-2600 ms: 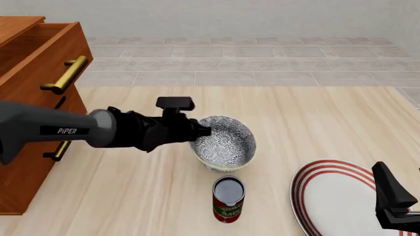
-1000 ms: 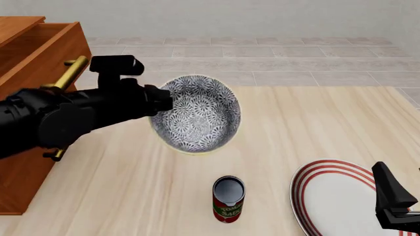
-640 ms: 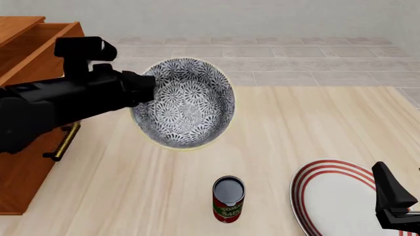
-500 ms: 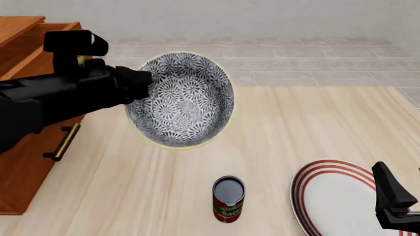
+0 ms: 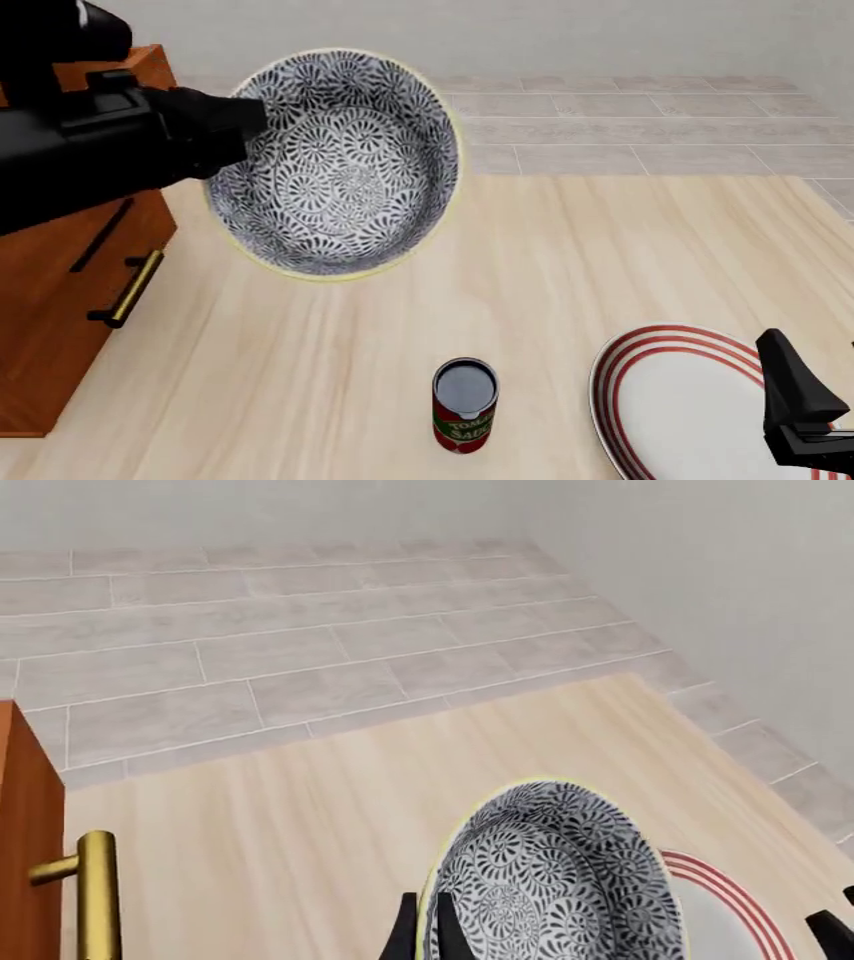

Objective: Put the bowl on top of the cabinet.

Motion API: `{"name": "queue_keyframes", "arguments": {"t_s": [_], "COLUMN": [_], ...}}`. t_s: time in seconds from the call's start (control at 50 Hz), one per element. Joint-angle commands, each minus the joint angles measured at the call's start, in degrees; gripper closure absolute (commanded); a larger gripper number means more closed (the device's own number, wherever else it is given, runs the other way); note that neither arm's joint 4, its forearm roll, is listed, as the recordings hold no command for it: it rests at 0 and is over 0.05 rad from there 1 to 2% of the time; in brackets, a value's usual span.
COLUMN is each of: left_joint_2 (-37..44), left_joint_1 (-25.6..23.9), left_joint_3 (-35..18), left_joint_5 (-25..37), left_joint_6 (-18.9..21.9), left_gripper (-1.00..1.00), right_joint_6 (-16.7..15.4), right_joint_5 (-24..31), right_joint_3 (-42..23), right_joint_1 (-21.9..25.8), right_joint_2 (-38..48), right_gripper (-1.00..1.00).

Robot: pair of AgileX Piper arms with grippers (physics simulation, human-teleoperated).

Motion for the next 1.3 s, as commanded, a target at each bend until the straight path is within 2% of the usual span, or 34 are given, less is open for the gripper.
{"name": "queue_keyframes", "arguments": {"t_s": [0.02, 0.16, 0.18, 0.22, 0.4, 0.42, 0.46, 0.5, 0.52, 0.56, 0.58, 0.6, 0.64, 0.66, 0.7, 0.74, 0.76, 0.78, 0.8, 0.84, 0.86, 0.98, 1.14, 1.16, 1.18, 1.3], "left_joint_2": [-1.7, -3.4, -3.2, -3.5, -3.9, -3.5, -3.0, -2.4, -1.1, -1.2, -0.8, -0.9, -0.2, -0.3, 0.0, 0.0, 0.4, 0.3, 0.7, 0.8, 0.4, -1.0, -1.6, -1.3, -2.1, -4.2], "left_joint_1": [2.0, 3.4, 5.2, 3.9, 4.9, 6.8, 7.3, 6.7, 10.0, 8.0, 9.4, 8.0, 9.3, 8.1, 10.2, 9.6, 11.8, 10.3, 13.0, 13.6, 12.2, 15.5, 17.9, 19.9, 18.9, 20.7], "left_joint_3": [-2.4, -4.5, -4.9, -5.0, -6.4, -6.9, -7.4, -7.9, -8.4, -8.0, -8.2, -8.2, -8.6, -8.7, -9.5, -9.8, -10.4, -10.5, -11.0, -11.1, -11.2, -11.7, -12.0, -11.8, -11.7, -12.2], "left_joint_5": [2.0, 3.7, 3.8, 3.9, 4.5, 4.7, 5.1, 5.4, 5.9, 5.0, 4.8, 4.3, 4.2, 4.0, 3.9, 4.1, 3.9, 4.1, 4.1, 4.1, 4.4, 5.3, 6.6, 6.7, 6.7, 7.9], "left_joint_6": [0.6, 0.3, 0.8, 0.4, 1.2, 2.2, 4.2, 4.3, 6.5, 4.4, 4.2, 3.4, 4.5, 3.5, 4.2, 4.3, 4.3, 4.1, 5.7, 5.2, 4.1, 4.1, 1.7, 0.7, 0.9, 0.0], "left_gripper": [1.00, 1.00, 1.00, 1.00, 1.00, 1.00, 1.00, 1.00, 1.00, 1.00, 1.00, 1.00, 1.00, 1.00, 1.00, 1.00, 1.00, 1.00, 1.00, 1.00, 1.00, 1.00, 1.00, 1.00, 1.00, 1.00], "right_joint_6": [0.0, 0.0, 0.0, 0.0, 0.0, 0.0, 0.0, 0.0, 0.0, 0.0, 0.0, 0.0, 0.0, 0.0, 0.0, 0.0, 0.0, 0.0, 0.0, 0.0, 0.0, 0.0, 0.0, 0.0, 0.0, 0.0], "right_joint_5": [0.0, 0.0, 0.0, 0.0, 0.0, 0.0, 0.0, 0.0, 0.0, 0.0, 0.0, 0.0, 0.0, 0.0, 0.0, 0.0, 0.0, 0.0, 0.0, 0.0, 0.0, 0.0, 0.0, 0.0, 0.0, 0.0], "right_joint_3": [0.0, 0.0, 0.0, 0.0, 0.0, 0.0, 0.0, 0.0, 0.0, 0.0, 0.0, 0.0, 0.0, 0.0, 0.0, 0.0, 0.0, 0.0, 0.0, 0.0, 0.0, 0.0, 0.0, 0.0, 0.0, 0.0], "right_joint_1": [0.0, 0.0, 0.0, 0.0, 0.0, 0.0, 0.0, 0.0, 0.0, 0.0, 0.0, 0.0, 0.0, 0.0, 0.0, 0.0, 0.0, 0.0, 0.0, 0.0, 0.0, 0.0, 0.0, 0.0, 0.0, 0.0], "right_joint_2": [0.0, 0.0, 0.0, 0.0, 0.0, 0.0, 0.0, 0.0, 0.0, 0.0, 0.0, 0.0, 0.0, 0.0, 0.0, 0.0, 0.0, 0.0, 0.0, 0.0, 0.0, 0.0, 0.0, 0.0, 0.0, 0.0], "right_gripper": [-1.00, -1.00, -1.00, -1.00, -1.00, -1.00, -1.00, -1.00, -1.00, -1.00, -1.00, -1.00, -1.00, -1.00, -1.00, -1.00, -1.00, -1.00, -1.00, -1.00, -1.00, -1.00, -1.00, -1.00, -1.00, -1.00]}}
